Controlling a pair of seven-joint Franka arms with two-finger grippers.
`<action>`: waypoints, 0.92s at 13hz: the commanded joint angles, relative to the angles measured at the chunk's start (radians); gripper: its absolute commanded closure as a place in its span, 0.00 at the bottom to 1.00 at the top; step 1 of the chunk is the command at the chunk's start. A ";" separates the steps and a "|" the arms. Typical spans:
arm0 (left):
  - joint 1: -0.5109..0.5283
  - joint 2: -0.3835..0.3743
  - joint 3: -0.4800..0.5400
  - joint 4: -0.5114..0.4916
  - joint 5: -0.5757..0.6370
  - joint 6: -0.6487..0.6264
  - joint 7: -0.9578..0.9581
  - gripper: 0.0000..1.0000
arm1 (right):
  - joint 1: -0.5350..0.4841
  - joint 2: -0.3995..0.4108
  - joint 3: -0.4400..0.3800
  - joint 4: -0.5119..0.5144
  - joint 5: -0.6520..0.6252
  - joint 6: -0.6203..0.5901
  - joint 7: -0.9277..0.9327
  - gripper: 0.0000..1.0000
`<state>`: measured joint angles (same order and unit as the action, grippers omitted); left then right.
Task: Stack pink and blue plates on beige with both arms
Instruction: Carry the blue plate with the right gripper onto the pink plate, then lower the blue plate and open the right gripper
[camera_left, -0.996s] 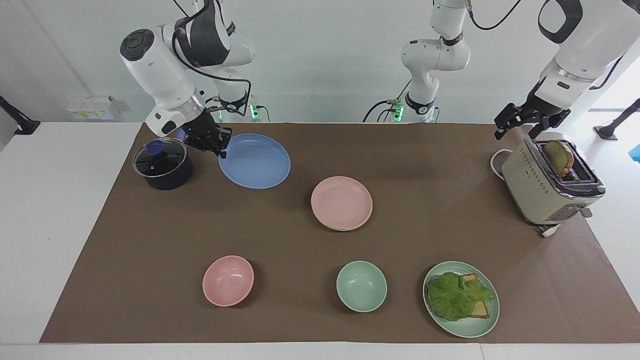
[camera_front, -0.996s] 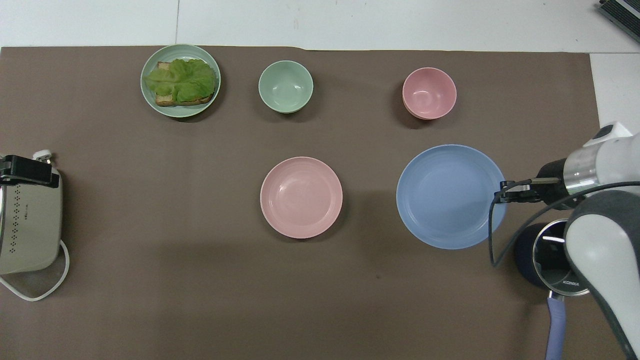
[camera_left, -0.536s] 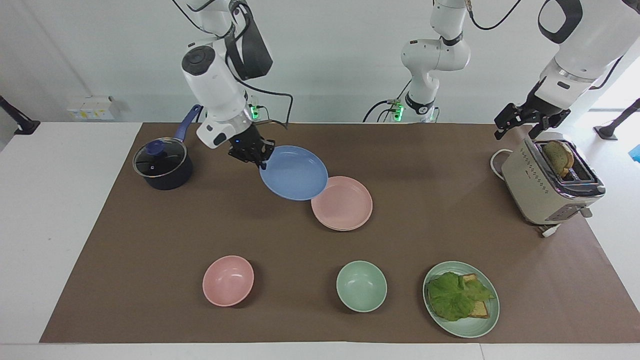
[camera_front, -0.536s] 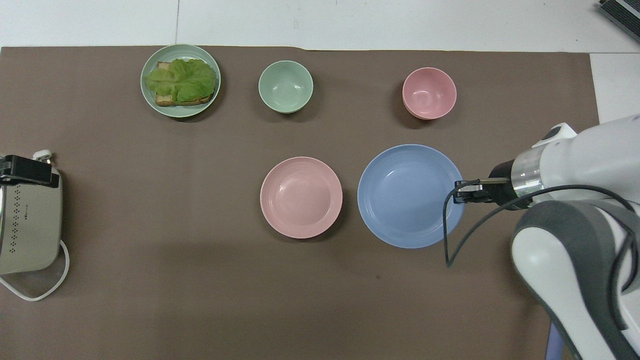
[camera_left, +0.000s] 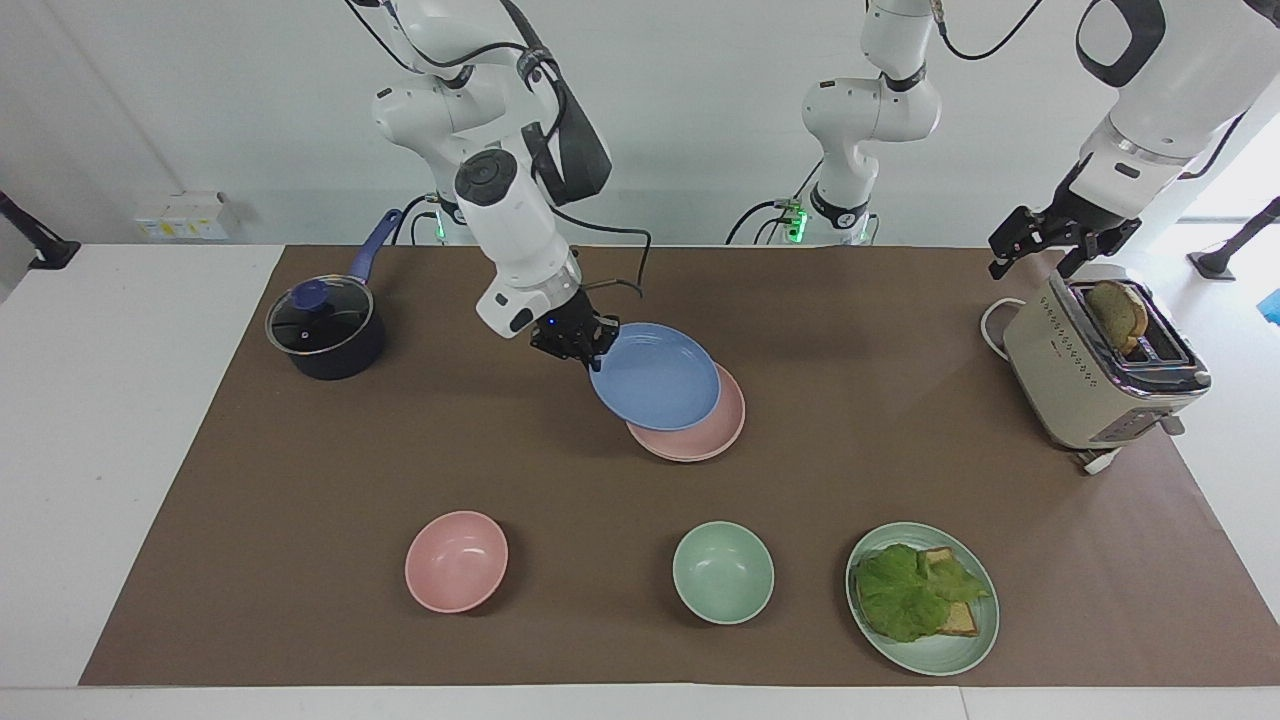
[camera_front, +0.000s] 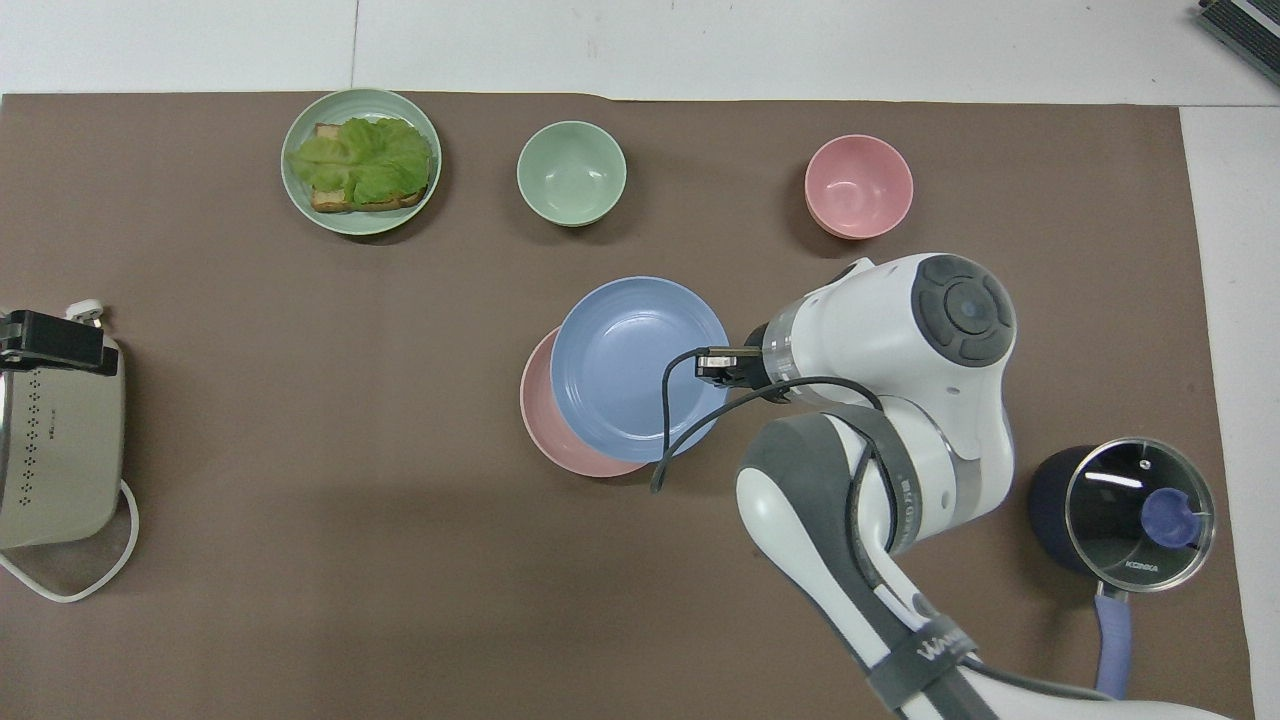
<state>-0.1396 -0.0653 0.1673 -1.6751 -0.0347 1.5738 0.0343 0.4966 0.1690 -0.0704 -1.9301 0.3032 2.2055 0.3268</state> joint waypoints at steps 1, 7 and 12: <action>0.003 -0.021 -0.003 -0.022 0.018 0.008 0.001 0.00 | 0.005 0.050 0.014 0.025 0.025 0.031 0.012 1.00; 0.003 -0.021 -0.003 -0.022 0.018 0.008 0.003 0.00 | 0.019 0.127 0.043 0.023 0.051 0.117 0.012 1.00; 0.003 -0.021 -0.003 -0.022 0.018 0.008 0.003 0.00 | 0.019 0.144 0.049 0.017 0.060 0.132 0.002 1.00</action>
<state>-0.1396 -0.0653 0.1673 -1.6751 -0.0347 1.5738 0.0343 0.5189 0.2994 -0.0309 -1.9237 0.3359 2.3215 0.3289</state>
